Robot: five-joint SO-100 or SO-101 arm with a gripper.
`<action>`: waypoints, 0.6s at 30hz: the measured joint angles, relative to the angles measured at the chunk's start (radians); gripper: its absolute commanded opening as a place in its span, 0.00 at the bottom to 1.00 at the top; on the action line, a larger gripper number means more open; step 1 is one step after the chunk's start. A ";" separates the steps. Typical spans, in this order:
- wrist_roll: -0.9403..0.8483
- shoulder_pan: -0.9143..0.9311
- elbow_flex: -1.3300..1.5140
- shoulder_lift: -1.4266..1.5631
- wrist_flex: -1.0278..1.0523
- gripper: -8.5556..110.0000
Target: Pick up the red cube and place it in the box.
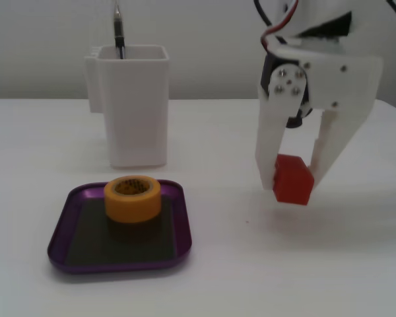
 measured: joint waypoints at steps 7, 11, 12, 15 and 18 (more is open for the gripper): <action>-0.114 0.000 -0.044 0.153 -0.060 0.07; -0.158 -0.041 -0.052 0.161 -0.178 0.07; -0.167 -0.060 -0.052 0.161 -0.215 0.07; -0.183 -0.080 -0.052 0.135 -0.324 0.07; -0.195 -0.075 -0.078 0.025 -0.403 0.07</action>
